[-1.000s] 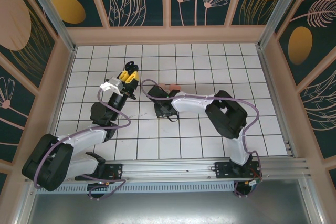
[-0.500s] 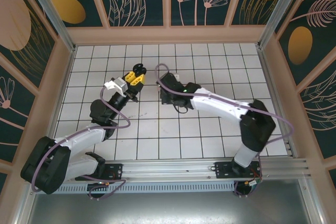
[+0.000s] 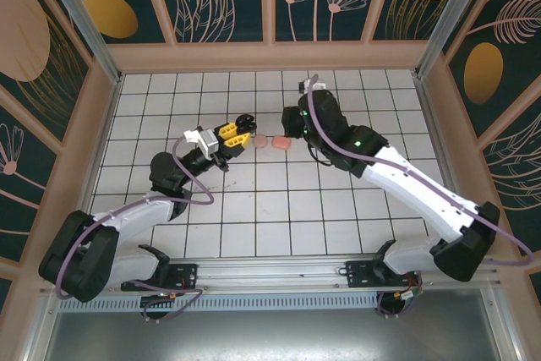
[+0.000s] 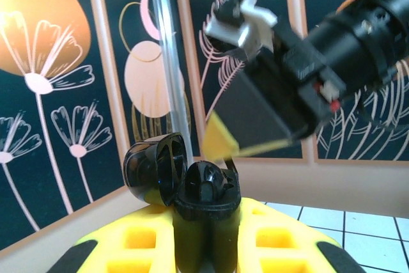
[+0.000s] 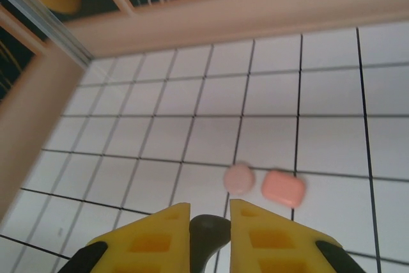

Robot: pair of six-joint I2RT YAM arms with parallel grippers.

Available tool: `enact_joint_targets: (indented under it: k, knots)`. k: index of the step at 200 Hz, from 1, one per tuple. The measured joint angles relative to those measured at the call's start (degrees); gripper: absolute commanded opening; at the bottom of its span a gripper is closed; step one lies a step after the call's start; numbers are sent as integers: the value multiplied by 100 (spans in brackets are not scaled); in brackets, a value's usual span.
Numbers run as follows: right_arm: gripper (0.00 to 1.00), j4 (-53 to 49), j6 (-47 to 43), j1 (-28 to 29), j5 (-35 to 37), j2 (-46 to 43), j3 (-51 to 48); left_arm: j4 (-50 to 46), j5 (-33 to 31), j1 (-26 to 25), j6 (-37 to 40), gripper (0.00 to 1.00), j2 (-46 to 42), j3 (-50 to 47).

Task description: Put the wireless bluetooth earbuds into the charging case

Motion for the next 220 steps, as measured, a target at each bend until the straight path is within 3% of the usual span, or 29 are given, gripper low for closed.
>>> enact_joint_targets:
  k: [106,220]
  knots:
    - [19,951,-592,616,-363,-293,26,17,378,-142,-457,0,787,590]
    - [19,1193,-625,719,-203,-35,-90,170,417,-205,-562,0,850,632]
